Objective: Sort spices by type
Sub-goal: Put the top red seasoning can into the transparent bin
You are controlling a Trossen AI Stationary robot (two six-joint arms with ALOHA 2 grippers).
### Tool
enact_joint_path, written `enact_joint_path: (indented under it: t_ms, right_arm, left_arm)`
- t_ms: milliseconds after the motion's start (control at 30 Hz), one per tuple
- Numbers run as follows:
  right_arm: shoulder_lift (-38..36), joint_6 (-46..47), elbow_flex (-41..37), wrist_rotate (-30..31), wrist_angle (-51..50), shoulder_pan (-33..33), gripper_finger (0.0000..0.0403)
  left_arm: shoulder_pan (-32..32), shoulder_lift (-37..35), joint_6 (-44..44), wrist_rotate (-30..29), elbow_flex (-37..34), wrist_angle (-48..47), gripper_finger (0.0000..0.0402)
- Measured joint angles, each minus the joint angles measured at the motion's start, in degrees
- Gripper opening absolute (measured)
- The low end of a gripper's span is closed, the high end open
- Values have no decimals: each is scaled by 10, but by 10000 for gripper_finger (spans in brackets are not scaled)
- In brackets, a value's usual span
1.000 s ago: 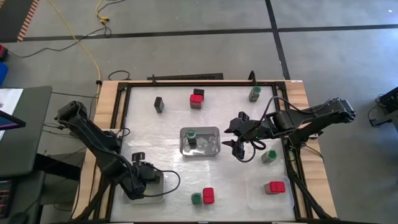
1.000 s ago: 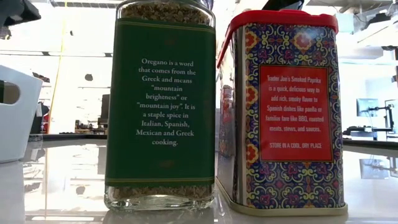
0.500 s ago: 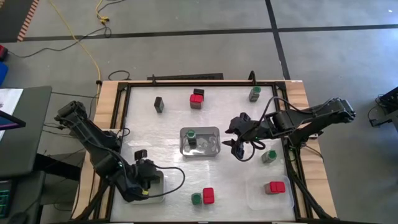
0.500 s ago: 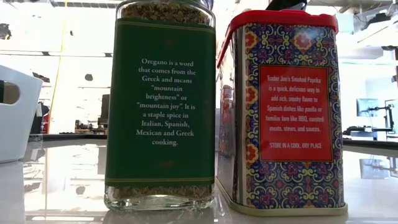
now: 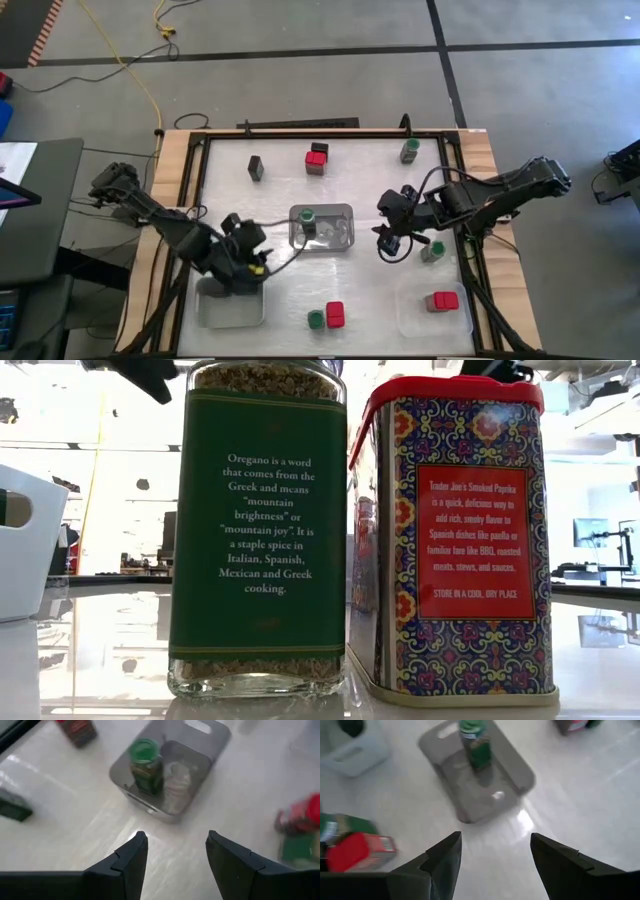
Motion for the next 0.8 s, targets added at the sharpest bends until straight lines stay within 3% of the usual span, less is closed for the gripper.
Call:
enact_joint_path:
  t_ms: [167, 433, 633, 800]
  right_arm:
    - [-7, 42, -35, 26, -18, 34, 265]
    - [-23, 168, -125, 27, 4, 75, 265]
    - [-31, 170, -156, 37, 80, 79, 265]
    - [-31, 133, -173, 41, 125, 33, 265]
  left_arm:
    - [57, 0, 23, 27, 0, 1, 192]
    - [147, -24, 182, 86, -22, 45, 192]
    - [215, -120, 253, 122, -125, 145, 192]
    - [247, -227, 257, 157, -240, 225, 192]
